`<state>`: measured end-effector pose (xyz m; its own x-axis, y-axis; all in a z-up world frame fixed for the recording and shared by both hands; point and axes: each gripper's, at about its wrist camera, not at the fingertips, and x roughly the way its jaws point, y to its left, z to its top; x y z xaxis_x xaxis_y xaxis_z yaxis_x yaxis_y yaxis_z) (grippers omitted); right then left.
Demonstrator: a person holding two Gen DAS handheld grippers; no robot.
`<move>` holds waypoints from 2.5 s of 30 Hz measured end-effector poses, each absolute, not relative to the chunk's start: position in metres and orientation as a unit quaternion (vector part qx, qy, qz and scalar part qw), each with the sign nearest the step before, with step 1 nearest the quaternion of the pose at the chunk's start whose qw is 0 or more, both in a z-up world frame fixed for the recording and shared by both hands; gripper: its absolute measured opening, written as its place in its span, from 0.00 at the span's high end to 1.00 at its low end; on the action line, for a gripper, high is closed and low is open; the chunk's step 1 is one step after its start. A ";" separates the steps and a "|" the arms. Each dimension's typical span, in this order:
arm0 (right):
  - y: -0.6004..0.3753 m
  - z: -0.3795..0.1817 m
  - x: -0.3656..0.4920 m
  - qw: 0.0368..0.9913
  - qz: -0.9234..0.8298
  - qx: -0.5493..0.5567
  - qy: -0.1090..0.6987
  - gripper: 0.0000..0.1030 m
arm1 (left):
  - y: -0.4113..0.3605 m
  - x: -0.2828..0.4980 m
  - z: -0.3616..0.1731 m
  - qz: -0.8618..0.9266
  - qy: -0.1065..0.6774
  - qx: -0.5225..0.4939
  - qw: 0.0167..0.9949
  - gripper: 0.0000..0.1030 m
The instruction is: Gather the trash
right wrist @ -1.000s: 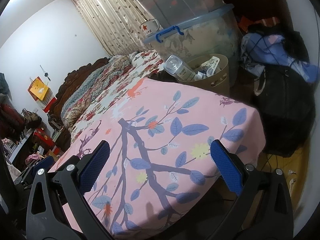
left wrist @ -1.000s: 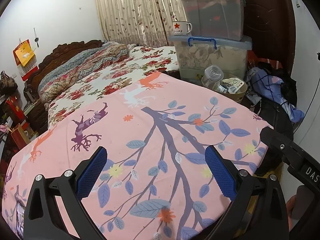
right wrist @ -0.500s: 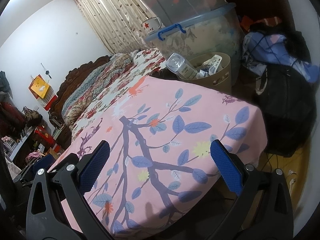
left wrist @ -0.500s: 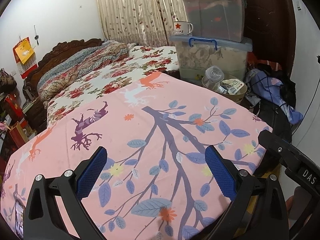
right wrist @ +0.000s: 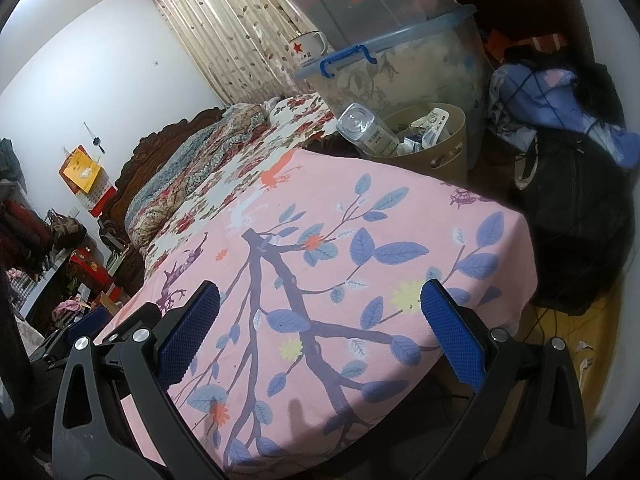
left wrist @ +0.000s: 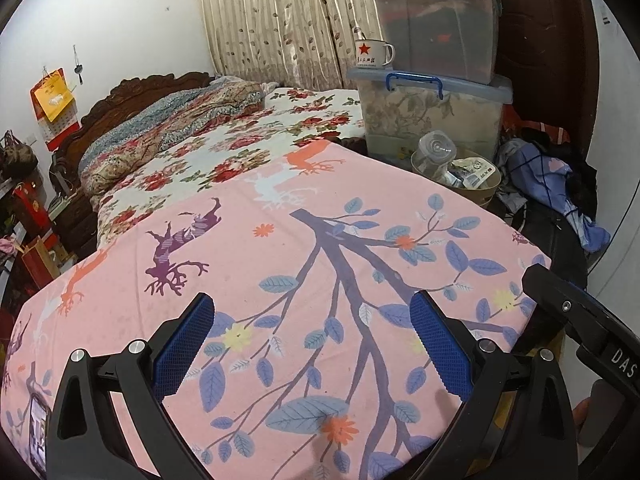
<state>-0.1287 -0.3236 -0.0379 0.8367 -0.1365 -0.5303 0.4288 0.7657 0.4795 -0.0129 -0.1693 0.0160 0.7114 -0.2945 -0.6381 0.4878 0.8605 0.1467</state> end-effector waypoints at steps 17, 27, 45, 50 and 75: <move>-0.325 -0.041 -0.128 0.905 -0.154 0.311 0.246 0.03 | -0.170 -0.009 0.010 -0.198 0.330 0.166 0.908 0.08; -0.325 -0.042 -0.128 0.906 -0.154 0.309 0.245 0.03 | -0.170 -0.010 0.010 -0.188 0.330 0.168 0.910 0.08; -0.324 -0.042 -0.128 0.906 -0.153 0.310 0.246 0.03 | -0.167 -0.010 0.008 -0.193 0.340 0.160 0.907 0.08; -0.324 -0.042 -0.128 0.906 -0.153 0.310 0.246 0.03 | -0.167 -0.009 0.008 -0.193 0.340 0.161 0.906 0.08; -0.323 -0.043 -0.129 0.906 -0.153 0.309 0.244 0.03 | -0.168 -0.013 0.006 -0.199 0.338 0.166 0.905 0.08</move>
